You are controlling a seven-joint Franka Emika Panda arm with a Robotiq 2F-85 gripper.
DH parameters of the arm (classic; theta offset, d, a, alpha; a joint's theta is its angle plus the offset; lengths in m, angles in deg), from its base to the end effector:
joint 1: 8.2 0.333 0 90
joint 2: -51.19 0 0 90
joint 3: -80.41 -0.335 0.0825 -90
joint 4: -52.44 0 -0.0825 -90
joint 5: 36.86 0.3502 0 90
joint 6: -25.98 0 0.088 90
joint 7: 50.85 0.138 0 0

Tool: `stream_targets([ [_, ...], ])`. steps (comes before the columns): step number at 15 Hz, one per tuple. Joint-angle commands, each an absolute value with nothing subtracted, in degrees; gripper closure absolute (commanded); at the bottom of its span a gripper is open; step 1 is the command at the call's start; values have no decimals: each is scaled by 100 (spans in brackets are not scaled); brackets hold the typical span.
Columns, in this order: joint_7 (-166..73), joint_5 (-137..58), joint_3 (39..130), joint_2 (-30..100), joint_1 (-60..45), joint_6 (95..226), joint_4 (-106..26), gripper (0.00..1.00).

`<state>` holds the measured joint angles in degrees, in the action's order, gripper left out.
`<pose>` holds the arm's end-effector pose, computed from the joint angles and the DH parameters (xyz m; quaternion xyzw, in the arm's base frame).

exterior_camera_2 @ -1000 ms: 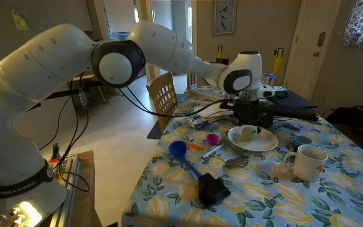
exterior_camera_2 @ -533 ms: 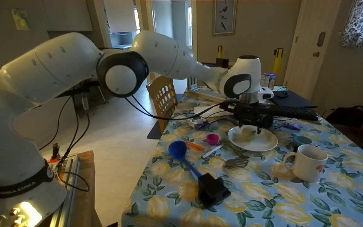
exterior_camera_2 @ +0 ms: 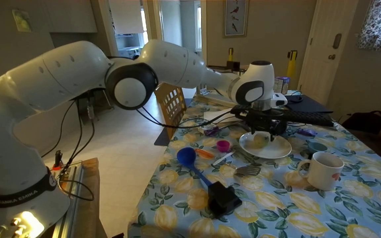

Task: Move the yellow object to the pink bowl

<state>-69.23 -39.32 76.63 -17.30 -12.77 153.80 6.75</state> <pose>0.8124 -0.0393 0.1983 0.9831 0.1386 0.1195 0.0105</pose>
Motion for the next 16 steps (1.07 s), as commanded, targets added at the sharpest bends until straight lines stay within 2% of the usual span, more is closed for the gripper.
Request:
stream_targets([
  [1,-7077,-3724,7501,-1980,-1353,15088,1130,0],
  [15,-6541,-3742,7790,-2274,-1263,14707,1615,0],
  [16,-6492,-3769,7843,-2328,-1239,14690,1693,7],
])
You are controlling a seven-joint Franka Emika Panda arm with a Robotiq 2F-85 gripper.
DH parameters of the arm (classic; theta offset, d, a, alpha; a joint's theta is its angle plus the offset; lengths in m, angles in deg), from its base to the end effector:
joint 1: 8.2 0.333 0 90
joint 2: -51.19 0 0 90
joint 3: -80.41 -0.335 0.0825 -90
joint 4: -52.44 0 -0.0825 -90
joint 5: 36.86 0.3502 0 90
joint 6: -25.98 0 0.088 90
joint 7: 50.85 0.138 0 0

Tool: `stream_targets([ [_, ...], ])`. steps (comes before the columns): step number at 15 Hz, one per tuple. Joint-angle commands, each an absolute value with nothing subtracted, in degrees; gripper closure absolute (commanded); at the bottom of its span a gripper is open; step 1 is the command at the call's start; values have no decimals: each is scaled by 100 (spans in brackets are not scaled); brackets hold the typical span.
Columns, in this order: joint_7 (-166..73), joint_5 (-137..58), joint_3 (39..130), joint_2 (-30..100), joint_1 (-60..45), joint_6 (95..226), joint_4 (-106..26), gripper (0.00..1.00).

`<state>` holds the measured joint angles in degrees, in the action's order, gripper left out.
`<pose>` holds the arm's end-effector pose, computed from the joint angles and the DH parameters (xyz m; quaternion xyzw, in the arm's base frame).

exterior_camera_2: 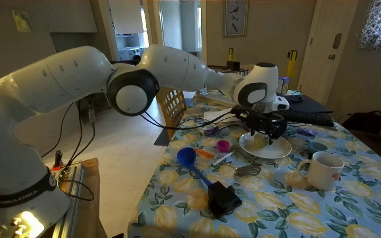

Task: Move the yellow object to the pink bowl

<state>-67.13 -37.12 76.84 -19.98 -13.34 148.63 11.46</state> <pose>0.8095 -0.0482 0.1885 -0.9899 -0.1049 -0.0952 0.0108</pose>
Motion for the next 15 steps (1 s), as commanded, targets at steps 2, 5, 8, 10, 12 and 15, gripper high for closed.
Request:
stream_targets([
  [2,-6478,-3775,7890,-2402,-1223,14647,1800,31],
  [5,-6496,-3766,7917,-2440,-1209,14615,1848,46],
  [8,-6523,-3725,7885,-2400,-1207,14495,1844,56],
  [10,-6675,-3669,7777,-2231,-1214,14358,1662,56],
  [12,-6829,-3672,7675,-2076,-1172,14377,1474,56],
  [15,-6646,-3730,7652,-1904,-911,14536,1254,56],
])
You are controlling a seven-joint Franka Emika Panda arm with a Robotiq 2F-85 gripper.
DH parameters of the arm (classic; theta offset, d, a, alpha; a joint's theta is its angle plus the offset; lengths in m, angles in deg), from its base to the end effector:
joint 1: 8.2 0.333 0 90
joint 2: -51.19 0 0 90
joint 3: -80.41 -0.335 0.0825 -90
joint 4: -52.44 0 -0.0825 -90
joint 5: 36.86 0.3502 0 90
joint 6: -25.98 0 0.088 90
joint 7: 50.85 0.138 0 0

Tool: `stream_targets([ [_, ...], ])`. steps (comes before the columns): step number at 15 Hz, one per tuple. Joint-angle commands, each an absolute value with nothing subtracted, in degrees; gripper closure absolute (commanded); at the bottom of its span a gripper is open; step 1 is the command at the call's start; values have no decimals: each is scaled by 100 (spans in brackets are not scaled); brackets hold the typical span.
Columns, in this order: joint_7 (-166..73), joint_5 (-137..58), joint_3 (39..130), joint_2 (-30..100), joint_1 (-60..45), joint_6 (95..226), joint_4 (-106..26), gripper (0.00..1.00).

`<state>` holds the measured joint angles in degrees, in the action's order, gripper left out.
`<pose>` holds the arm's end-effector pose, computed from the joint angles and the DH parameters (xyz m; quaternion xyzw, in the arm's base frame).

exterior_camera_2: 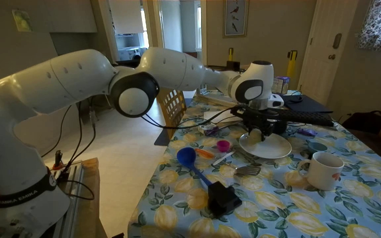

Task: Move the yellow object to the pink bowl

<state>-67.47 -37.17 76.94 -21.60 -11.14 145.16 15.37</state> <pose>0.8109 -0.0192 0.1906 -0.9883 -0.1263 -0.0847 0.0129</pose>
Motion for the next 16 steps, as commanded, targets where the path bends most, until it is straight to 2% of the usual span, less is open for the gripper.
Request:
stream_targets([
  [1,-6502,-3726,7662,-1843,-807,14593,1152,56],
  [6,-5408,-3651,7734,-1375,-364,14867,277,56],
  [15,-3296,-3625,8050,-444,170,16535,-1940,56],
  [16,-3527,-3663,8023,-964,102,16212,-1026,31],
])
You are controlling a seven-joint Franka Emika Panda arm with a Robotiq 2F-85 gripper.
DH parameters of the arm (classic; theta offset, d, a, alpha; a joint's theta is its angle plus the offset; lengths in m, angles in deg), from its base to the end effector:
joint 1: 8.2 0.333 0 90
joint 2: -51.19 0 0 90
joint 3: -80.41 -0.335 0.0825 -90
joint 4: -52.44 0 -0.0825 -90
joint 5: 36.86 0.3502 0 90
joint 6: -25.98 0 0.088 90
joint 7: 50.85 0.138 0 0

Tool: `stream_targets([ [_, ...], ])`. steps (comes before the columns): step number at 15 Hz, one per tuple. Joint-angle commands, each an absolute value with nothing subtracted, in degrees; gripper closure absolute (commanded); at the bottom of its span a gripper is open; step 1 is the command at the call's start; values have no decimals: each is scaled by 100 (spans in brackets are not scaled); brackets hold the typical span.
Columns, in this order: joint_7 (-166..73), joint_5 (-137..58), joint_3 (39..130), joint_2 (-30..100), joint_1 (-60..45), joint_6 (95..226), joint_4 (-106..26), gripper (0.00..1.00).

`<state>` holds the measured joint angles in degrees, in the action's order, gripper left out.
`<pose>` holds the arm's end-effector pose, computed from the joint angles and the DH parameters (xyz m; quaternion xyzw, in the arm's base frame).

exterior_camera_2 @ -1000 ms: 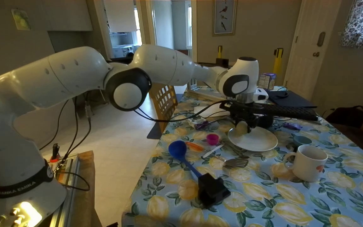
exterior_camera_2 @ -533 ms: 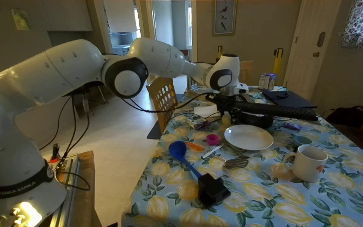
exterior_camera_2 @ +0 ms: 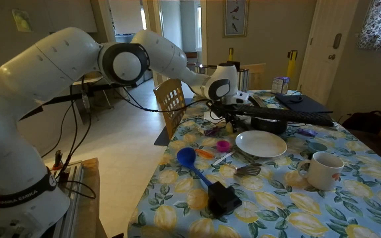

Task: Move the yellow object to the pink bowl

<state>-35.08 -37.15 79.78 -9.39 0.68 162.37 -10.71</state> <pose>0.7752 0.1267 0.1845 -0.9923 0.0559 -0.1071 0.0266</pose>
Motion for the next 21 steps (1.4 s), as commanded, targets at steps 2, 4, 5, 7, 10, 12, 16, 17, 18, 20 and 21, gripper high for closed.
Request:
stream_targets([
  [2,-3438,-3659,8035,-779,146,16360,-1370,31],
  [4,-3412,-3659,8035,-688,163,16370,-1517,56],
  [5,-3216,-3854,8244,-399,356,16526,-1928,56],
  [7,-3080,-4108,8499,57,621,16824,-2641,56],
  [10,-2997,-4540,8780,516,1060,17145,-3318,56],
  [12,-2711,-4835,8993,841,1392,17224,-3788,56],
  [16,-1434,-5403,9546,1456,2147,17392,-4803,56],
  [17,-922,-5537,9790,1602,2407,17372,-5081,56],
  [18,-527,-5718,9889,1754,2543,17344,-5350,56],
  [20,301,-5934,10469,1877,3097,17287,-5730,56],
  [21,722,-6266,10418,1976,3028,17383,-5906,56],
])
